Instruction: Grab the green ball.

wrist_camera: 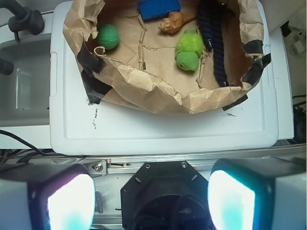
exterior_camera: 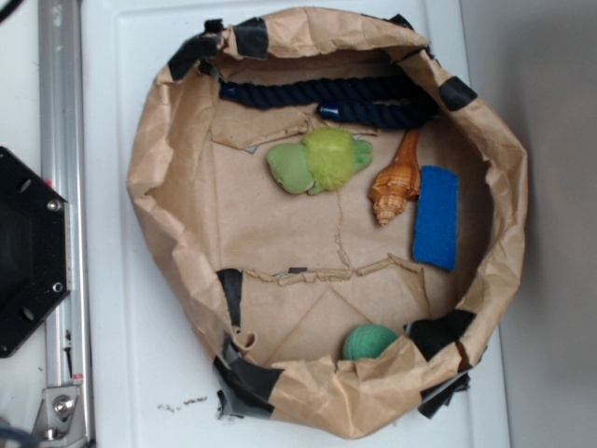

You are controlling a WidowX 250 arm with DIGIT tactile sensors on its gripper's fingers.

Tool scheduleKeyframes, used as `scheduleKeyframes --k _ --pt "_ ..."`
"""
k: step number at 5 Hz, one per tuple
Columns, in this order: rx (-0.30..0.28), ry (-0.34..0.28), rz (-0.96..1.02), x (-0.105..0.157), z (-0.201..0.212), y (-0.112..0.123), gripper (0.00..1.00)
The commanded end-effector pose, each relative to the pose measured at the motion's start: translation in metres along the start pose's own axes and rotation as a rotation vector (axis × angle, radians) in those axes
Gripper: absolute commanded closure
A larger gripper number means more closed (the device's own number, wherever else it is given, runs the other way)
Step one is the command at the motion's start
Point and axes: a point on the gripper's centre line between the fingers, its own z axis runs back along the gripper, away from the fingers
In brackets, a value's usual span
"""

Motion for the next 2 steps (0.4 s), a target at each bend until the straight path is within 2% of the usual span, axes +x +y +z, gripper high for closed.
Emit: scheduleKeyframes --k 1,2 --pt "0.000 0.000 0.000 0.000 0.000 0.000 0.00" --pt "-0.053 -0.001 0.111 0.032 -0.012 0.005 0.00"
